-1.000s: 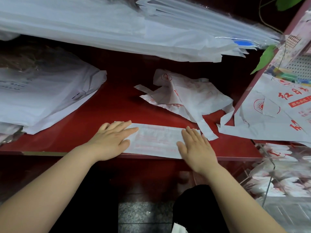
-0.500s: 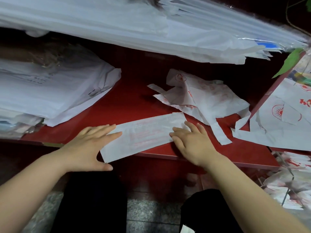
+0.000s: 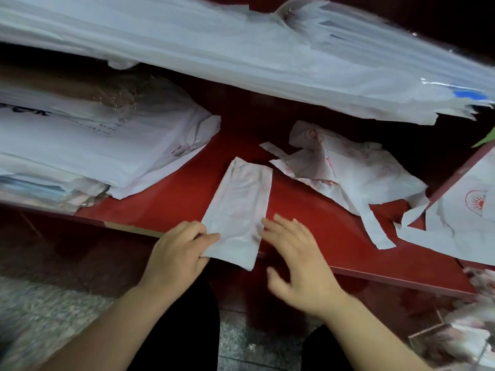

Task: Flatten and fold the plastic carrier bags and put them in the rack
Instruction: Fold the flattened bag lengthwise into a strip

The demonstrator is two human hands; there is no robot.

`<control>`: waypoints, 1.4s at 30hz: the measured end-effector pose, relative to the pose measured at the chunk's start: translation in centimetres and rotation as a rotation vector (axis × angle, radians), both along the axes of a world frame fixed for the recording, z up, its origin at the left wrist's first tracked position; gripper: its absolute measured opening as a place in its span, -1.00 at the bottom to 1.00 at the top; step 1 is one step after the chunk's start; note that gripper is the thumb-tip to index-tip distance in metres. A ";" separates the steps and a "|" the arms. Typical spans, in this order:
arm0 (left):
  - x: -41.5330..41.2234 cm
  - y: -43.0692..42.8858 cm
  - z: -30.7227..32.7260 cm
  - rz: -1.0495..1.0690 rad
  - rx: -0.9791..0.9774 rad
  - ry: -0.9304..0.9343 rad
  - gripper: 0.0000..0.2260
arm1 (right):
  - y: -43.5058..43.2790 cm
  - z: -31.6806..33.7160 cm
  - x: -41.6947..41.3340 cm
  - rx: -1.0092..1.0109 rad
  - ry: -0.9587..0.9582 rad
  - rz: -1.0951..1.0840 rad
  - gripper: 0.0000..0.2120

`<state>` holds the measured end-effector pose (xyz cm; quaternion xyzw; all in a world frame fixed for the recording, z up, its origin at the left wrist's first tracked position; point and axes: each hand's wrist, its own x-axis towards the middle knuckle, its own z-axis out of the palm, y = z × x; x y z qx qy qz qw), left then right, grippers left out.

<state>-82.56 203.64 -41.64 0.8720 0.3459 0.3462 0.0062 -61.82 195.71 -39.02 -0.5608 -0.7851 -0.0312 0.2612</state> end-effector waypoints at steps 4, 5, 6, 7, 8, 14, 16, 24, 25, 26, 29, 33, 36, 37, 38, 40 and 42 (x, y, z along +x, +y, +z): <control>3.4 -1.0 0.4 -0.014 0.000 -0.005 -0.73 | -2.0 -1.9 1.7 -0.005 0.061 -0.048 -0.46; 4.0 -1.2 0.4 -0.032 0.005 -0.022 -0.71 | -2.0 -1.8 2.0 -0.004 0.117 -0.059 -0.48; 4.5 -1.5 0.5 -0.053 -0.026 -0.036 -0.61 | -1.9 -1.8 2.3 0.005 0.174 -0.059 -0.49; 4.8 -1.8 0.5 -0.060 -0.079 -0.053 -0.51 | -1.8 -1.8 2.5 0.012 0.216 -0.055 -0.52; 5.0 -2.1 0.6 -0.055 -0.133 -0.073 -0.44 | -1.6 -1.9 2.6 0.020 0.235 -0.051 -0.54; 5.1 -1.7 0.8 -0.030 -0.153 -0.092 -0.54 | -0.2 -2.5 2.9 0.110 0.188 -0.071 -0.71; 5.2 -1.5 0.6 -0.054 -0.124 -0.093 -0.59 | 0.1 -2.6 3.0 0.131 0.173 -0.051 -0.75; 4.0 -1.0 0.6 -0.202 -0.336 -0.237 -0.49 | 0.8 -2.5 2.7 0.137 0.232 -0.056 -0.81; 3.8 -1.0 0.6 -0.230 -0.330 -0.207 -0.47 | 0.9 -2.5 2.5 0.149 0.227 -0.062 -0.81; 3.8 -1.1 0.4 -0.248 -0.298 -0.161 -0.49 | 1.1 -2.5 2.2 0.161 0.220 -0.069 -0.81; 4.0 -1.0 -0.1 -0.227 -0.177 -0.074 -0.67 | 1.3 -2.4 1.5 0.182 0.201 -0.084 -0.80; 3.8 -0.2 -0.6 -0.216 -0.072 -0.075 -0.67 | 0.7 -2.6 2.1 0.113 0.024 -0.045 -0.60; 3.5 0.1 -0.6 -0.222 -0.022 -0.037 -0.64 | 0.6 -2.9 2.7 0.131 -0.071 -0.085 -0.63; 3.5 0.2 -0.6 -0.232 -0.009 -0.031 -0.76 | 0.6 -2.9 2.7 0.146 -0.011 -0.086 -0.69; 3.4 0.2 -0.7 -0.246 0.015 -0.043 -0.85 | 0.5 -3.0 2.7 0.157 0.060 -0.082 -0.74; 3.5 0.1 -0.4 -0.281 0.010 -0.065 -0.81 | 0.2 -2.9 2.6 0.160 0.160 -0.073 -0.78; 3.4 -0.2 -0.3 -0.297 -0.017 -0.089 -0.79 | -0.2 -2.8 2.6 0.145 0.250 -0.051 -0.80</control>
